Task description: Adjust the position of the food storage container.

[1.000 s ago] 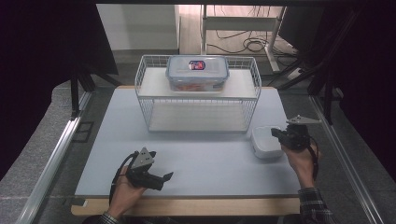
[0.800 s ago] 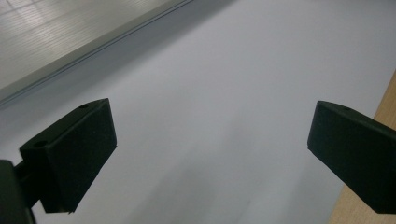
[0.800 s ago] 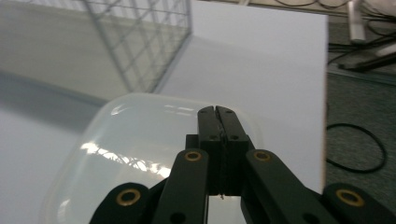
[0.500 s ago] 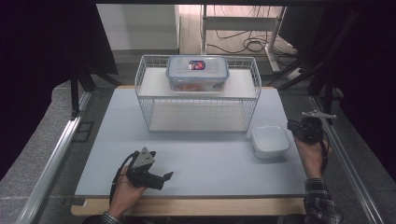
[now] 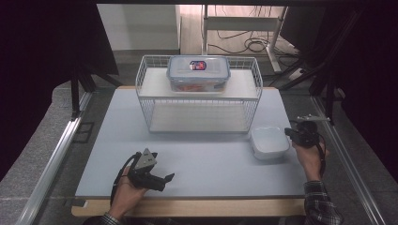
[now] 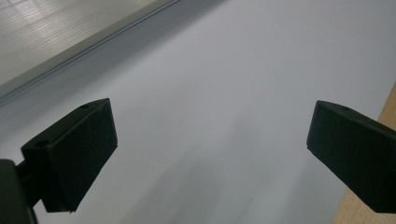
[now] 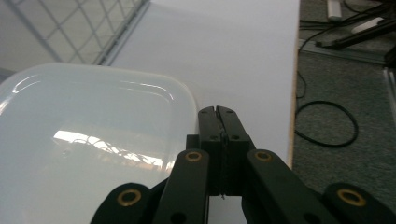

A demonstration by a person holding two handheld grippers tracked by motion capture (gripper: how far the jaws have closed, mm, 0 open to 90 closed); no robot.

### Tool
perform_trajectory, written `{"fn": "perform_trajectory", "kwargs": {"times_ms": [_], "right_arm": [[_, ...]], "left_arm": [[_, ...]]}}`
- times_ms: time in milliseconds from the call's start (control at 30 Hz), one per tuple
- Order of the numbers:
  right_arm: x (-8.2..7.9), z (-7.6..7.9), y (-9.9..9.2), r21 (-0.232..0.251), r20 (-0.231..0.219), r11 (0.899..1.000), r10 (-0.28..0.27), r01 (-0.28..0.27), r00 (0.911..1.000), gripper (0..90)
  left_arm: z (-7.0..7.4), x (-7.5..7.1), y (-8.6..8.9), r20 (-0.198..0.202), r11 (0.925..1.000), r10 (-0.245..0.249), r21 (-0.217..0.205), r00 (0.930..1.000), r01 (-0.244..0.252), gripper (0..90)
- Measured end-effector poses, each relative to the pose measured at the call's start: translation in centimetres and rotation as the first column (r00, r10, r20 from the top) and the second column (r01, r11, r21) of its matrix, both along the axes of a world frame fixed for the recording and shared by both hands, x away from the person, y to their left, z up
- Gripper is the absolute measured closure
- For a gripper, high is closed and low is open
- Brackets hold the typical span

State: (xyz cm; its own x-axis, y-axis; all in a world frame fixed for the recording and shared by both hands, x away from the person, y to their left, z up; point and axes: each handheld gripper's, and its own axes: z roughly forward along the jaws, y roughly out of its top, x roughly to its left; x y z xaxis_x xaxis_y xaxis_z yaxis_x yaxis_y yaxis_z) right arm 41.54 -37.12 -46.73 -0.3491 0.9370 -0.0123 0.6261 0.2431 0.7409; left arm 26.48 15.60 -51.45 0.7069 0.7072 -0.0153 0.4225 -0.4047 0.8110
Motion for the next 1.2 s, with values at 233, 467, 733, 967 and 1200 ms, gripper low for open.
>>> {"fn": "perform_trajectory", "kwargs": {"times_ms": [233,467,733,967,1200], "right_arm": [[-0.6,0.0,1.7,0.005,-0.014,0.998,0.063,-0.063,0.9979,89.6],[-1.2,-0.1,3.9,0.034,-0.031,0.991,0.128,-0.127,0.9912,89.4],[-2.1,-0.2,6.6,0.054,-0.053,0.976,0.216,-0.213,0.975,89.2],[-3.0,-0.3,9.3,0.057,-0.072,0.954,0.298,-0.295,0.9517,89.5],[-4.1,-0.5,12.1,0.067,-0.09,0.93,0.367,-0.362,0.9257,89.5]], "left_arm": [[0.0,0.0,-0.2,0.0,0.9999,-0.011,0.012,0.9999,0.011,1.8],[0.0,0.0,-0.1,-0.006,0.9997,-0.017,0.019,0.9998,0.017,2.0],[-0.1,-0.1,-0.1,-0.009,0.9997,-0.016,0.019,0.9998,0.016,2.1],[0.0,-0.1,-0.1,-0.005,0.9998,-0.009,0.016,0.9999,0.01,2.7],[0.0,-0.1,-0.1,-0.01,0.9999,-0.007,0.015,0.9999,0.007,3.1]]}}
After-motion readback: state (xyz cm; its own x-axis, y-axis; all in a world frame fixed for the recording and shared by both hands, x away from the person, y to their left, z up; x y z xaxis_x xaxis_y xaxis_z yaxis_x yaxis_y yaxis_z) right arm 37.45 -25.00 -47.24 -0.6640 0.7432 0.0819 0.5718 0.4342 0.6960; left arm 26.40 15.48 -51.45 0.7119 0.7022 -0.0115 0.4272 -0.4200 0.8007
